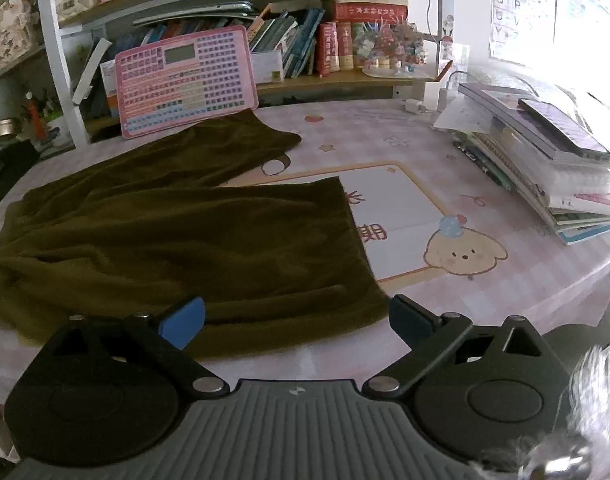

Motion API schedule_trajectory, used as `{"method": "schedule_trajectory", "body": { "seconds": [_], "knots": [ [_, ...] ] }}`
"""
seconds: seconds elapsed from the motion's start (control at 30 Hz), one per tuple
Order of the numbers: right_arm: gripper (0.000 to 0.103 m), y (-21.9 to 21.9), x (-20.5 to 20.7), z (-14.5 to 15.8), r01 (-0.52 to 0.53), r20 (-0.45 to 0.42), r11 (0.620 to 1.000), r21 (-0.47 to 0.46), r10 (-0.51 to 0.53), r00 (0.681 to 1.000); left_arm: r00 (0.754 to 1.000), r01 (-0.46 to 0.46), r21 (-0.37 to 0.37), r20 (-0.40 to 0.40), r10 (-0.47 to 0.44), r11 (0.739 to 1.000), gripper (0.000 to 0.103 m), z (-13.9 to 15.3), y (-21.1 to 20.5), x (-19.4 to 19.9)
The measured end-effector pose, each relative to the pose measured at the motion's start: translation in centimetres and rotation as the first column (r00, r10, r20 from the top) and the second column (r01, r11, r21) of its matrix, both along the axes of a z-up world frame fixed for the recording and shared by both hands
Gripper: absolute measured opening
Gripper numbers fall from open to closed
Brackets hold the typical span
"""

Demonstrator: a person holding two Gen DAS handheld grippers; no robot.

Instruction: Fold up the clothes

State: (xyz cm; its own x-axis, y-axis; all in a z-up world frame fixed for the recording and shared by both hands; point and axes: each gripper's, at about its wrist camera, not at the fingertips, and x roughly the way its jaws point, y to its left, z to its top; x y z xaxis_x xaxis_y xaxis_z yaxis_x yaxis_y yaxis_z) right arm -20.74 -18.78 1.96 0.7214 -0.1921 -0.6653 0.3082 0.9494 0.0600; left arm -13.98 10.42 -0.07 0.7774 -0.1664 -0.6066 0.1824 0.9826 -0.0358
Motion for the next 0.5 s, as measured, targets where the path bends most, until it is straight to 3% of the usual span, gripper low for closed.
{"method": "schedule_trajectory", "body": {
  "seconds": [0.5],
  "knots": [
    [0.100, 4.4, -0.8, 0.4, 0.043, -0.009, 0.998, -0.035, -0.043, 0.999, 0.998, 0.068, 0.004, -0.003, -0.068, 0.998, 0.090, -0.3, 2.9, 0.2]
  ]
}}
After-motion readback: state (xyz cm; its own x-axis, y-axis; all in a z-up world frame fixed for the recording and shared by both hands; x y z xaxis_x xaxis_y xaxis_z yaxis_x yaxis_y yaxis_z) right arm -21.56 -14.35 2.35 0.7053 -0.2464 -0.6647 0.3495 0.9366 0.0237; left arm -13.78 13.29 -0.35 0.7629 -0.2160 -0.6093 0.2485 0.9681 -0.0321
